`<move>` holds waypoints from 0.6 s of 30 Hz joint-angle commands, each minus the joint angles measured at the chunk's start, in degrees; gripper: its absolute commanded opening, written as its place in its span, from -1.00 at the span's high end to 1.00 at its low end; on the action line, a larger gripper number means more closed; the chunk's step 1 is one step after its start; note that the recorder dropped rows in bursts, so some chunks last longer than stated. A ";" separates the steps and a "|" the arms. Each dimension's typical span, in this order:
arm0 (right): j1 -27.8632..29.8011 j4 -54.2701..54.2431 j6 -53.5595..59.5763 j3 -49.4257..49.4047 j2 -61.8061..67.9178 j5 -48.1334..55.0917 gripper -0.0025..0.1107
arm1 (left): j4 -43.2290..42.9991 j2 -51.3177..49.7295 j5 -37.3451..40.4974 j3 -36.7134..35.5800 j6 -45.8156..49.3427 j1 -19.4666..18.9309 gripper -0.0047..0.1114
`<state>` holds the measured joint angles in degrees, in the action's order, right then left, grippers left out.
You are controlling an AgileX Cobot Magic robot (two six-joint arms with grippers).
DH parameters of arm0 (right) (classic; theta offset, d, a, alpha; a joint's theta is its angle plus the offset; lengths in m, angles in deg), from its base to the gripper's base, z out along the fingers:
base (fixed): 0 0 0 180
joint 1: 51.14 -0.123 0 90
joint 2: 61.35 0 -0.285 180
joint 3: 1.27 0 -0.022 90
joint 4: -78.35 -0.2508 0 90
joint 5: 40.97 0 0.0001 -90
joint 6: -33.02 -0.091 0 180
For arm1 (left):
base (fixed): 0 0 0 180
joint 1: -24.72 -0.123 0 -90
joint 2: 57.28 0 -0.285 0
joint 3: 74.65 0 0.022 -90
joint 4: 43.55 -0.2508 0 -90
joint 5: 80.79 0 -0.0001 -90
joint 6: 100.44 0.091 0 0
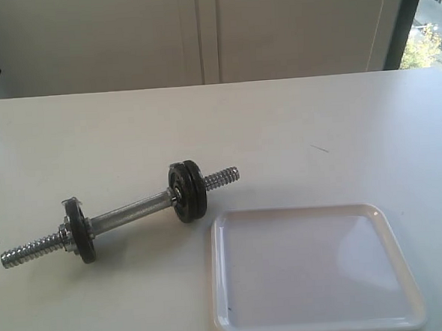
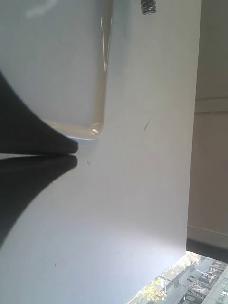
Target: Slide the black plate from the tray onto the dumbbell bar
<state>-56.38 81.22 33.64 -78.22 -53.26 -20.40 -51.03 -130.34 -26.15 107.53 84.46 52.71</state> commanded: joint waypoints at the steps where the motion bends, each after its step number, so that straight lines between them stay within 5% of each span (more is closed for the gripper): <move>1: 0.23 0.13 -0.26 -0.27 -0.31 -1.05 0.96 | 0.07 0.59 0.28 -0.32 -0.27 0.04 0.92; 18: 0.23 0.13 -0.61 -0.27 -0.31 -1.05 0.96 | 0.07 0.59 0.28 -0.32 -0.27 0.04 0.92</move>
<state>-56.38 81.22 33.02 -78.22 -53.26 -20.52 -51.03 -130.34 -26.15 107.53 84.46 52.71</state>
